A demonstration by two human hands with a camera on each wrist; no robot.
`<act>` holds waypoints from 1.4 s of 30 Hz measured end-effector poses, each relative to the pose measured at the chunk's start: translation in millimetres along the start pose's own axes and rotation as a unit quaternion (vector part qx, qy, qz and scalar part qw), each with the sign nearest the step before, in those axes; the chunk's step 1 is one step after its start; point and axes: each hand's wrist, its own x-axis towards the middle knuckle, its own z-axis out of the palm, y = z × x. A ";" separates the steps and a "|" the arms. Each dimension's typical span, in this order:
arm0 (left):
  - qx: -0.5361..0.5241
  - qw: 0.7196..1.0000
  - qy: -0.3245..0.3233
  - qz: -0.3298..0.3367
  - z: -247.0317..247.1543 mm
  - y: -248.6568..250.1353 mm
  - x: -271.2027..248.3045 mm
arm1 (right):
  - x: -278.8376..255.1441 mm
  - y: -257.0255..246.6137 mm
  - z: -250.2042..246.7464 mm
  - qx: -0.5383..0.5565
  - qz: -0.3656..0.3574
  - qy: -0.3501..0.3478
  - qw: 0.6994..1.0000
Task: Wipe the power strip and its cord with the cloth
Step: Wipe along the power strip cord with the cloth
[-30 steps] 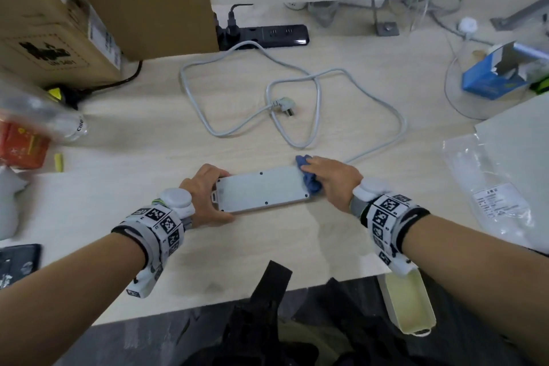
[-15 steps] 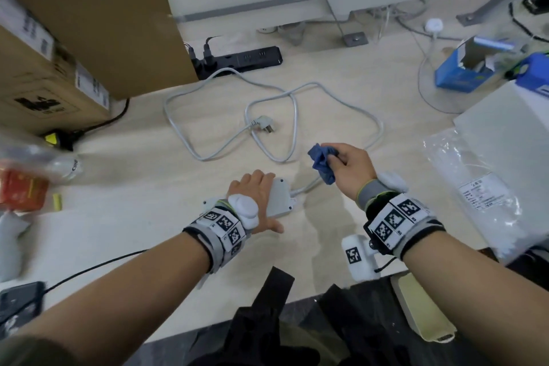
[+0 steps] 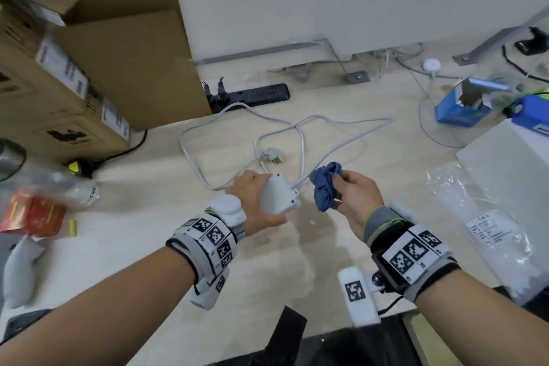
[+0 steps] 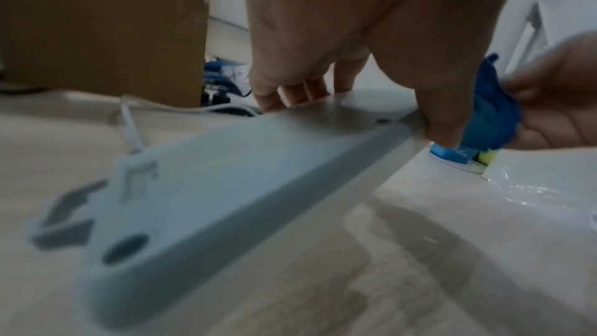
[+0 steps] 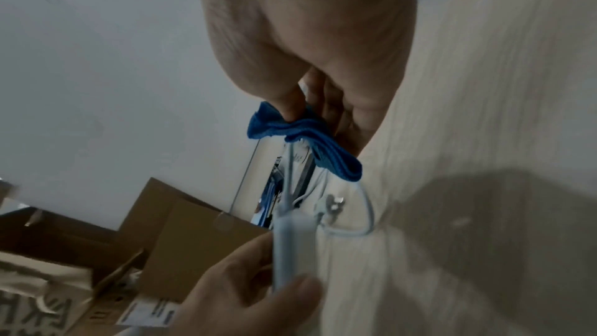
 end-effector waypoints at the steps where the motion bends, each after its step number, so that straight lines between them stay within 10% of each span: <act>1: 0.018 1.000 0.022 0.000 -4.0 4.6 -0.9 | -3.8 -4.0 9.8 0.021 0.008 -0.006 1.000; 12: 0.108 0.987 0.107 0.047 -13.5 46.0 -2.1 | -3.2 -35.1 62.4 -0.058 0.056 0.094 0.992; 18: -0.228 0.971 -0.066 0.014 -23.7 21.9 -5.7 | -12.2 -29.4 50.9 0.038 -0.082 -0.051 0.995; 23: -0.465 0.852 -0.235 -0.047 -28.8 36.7 -16.2 | -11.7 -32.5 46.8 0.183 -0.026 -0.092 0.978; 28: -0.223 0.974 -0.028 -0.022 -10.0 47.2 -21.5 | -12.3 -24.3 47.9 0.182 0.026 -0.071 0.980; 42: -0.030 0.999 0.036 0.026 -1.3 50.9 -34.3 | -16.8 -9.7 50.8 -0.057 0.002 0.065 0.996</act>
